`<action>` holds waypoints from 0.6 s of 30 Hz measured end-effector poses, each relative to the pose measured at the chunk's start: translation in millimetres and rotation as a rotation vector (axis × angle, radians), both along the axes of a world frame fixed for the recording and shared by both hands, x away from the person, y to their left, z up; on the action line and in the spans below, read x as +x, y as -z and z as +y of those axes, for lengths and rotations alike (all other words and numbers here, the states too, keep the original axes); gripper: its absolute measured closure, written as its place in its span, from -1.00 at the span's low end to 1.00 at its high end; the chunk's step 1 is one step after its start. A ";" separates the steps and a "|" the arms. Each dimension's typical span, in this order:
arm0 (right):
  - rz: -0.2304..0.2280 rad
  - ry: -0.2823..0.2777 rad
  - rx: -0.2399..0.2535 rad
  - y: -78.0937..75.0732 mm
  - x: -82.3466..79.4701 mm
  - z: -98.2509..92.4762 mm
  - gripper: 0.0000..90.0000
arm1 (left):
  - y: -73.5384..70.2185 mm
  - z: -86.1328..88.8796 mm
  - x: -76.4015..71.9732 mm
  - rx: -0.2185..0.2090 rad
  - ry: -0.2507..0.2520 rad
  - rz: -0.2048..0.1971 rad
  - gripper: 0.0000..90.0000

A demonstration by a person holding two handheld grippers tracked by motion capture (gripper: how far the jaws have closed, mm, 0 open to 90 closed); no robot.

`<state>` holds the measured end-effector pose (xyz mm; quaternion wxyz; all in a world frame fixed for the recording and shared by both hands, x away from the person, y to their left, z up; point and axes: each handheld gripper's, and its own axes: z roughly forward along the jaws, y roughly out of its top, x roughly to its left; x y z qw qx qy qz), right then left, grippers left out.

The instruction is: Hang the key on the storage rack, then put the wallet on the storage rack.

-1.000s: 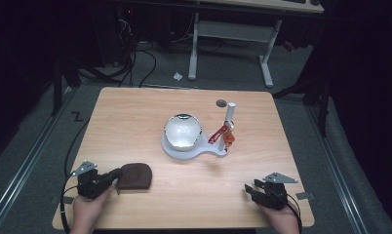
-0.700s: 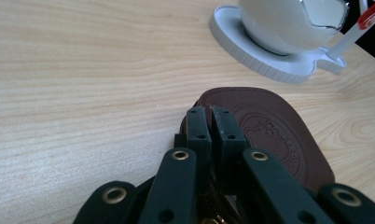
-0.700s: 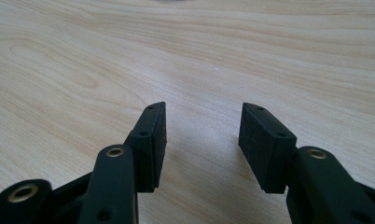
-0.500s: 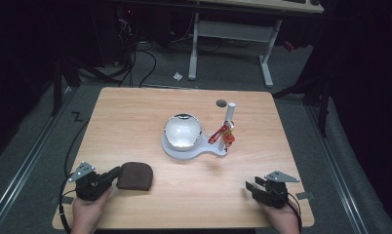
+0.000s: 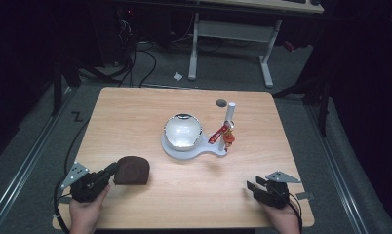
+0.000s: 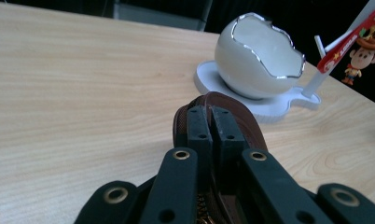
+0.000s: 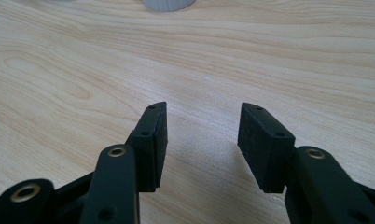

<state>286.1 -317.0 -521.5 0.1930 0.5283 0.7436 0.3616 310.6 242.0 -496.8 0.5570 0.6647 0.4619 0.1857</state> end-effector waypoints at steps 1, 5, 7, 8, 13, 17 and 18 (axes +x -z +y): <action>0.000 0.000 0.000 0.0 0.0 0.0 0.17 | 0.0 0.0 0.0 0.000 0.000 0.000 0.95; -0.002 0.005 0.007 -0.4 0.1 0.5 0.17 | -3.9 -1.1 -1.9 -0.009 -0.013 -0.019 0.95; -0.006 -0.001 -0.003 -0.3 0.4 0.7 0.18 | -6.7 -2.6 -2.3 -0.002 -0.016 -0.032 0.95; -0.008 0.000 -0.004 -0.3 0.1 0.6 0.18 | -8.8 -3.9 -1.9 -0.002 -0.017 -0.041 0.95; -0.006 0.009 0.000 -0.2 -1.3 -1.1 0.19 | -12.5 -7.5 -0.2 -0.004 -0.017 -0.054 0.95; -0.015 0.009 -0.002 -1.3 -1.7 -3.0 0.20 | -15.9 -11.9 0.2 0.010 -0.008 -0.066 0.95; -0.017 0.011 0.001 -2.1 -1.4 -2.8 0.20 | -17.2 -13.6 0.2 0.015 -0.008 -0.070 0.95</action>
